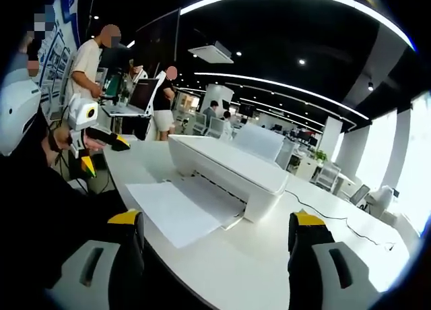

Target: Remove the paper from the printer output slot and place it on top of the printer

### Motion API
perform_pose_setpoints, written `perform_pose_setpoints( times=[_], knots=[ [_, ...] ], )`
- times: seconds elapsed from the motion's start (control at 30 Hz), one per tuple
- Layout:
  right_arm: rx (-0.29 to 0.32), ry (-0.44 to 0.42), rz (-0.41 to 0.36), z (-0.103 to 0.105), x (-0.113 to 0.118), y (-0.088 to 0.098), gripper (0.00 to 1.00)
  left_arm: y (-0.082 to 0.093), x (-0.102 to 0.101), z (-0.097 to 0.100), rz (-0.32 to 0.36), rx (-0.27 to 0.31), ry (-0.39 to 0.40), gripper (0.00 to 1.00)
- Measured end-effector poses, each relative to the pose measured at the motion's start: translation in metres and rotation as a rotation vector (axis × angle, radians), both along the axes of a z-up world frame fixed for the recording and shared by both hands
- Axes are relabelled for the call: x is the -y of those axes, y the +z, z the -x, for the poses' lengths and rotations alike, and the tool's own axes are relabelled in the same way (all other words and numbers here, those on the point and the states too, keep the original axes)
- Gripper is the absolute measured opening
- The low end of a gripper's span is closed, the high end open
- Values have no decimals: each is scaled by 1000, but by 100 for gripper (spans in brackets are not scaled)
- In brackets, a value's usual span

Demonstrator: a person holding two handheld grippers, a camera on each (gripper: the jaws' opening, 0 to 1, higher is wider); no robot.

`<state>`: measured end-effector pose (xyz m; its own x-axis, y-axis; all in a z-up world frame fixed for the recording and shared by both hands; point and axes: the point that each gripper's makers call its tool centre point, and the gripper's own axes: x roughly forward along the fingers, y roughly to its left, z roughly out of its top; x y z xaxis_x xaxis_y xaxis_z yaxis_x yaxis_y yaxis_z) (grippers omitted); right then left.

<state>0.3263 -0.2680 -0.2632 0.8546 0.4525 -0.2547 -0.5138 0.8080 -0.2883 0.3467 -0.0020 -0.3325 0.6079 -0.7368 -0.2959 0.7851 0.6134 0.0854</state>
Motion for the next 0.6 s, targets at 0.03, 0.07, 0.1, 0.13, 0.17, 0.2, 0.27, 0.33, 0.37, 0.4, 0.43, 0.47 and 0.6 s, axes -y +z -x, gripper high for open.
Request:
perform_pose_setpoints(
  times=[0.03,0.07,0.1,0.13,0.17,0.2,0.27,0.33,0.37,0.4,0.43,0.47,0.6],
  knots=[
    [0,0,1,0,0,0,84,0,0,0,0,-1,0,96],
    [0,0,2,0,0,0,84,-1,0,0,0,-3,1,96],
    [1,0,3,1,0,0,84,-1,0,0,-1,-2,0,96],
    [2,0,3,1,0,1,85,-1,0,0,-1,-2,0,96],
    [3,0,2,1,1,1,85,-1,0,0,-1,-3,0,96],
    [5,0,1,1,1,2,85,-1,0,0,-2,-2,-1,96],
    [6,0,0,1,1,3,85,-1,0,0,-1,-1,0,96],
    [7,1,0,2,1,3,85,-2,0,-1,-2,-4,0,96],
    [7,0,1,2,1,3,85,-2,0,-1,-3,-4,0,96],
    [7,0,1,2,1,3,85,-2,0,-1,-4,-4,-1,96],
    [8,0,0,2,1,4,85,-2,0,-1,-3,-4,-1,96],
    [8,0,0,2,0,4,85,-2,0,-1,-3,-5,-2,96],
    [9,2,-2,2,0,5,85,-2,0,0,-3,-5,-2,96]
  ],
)
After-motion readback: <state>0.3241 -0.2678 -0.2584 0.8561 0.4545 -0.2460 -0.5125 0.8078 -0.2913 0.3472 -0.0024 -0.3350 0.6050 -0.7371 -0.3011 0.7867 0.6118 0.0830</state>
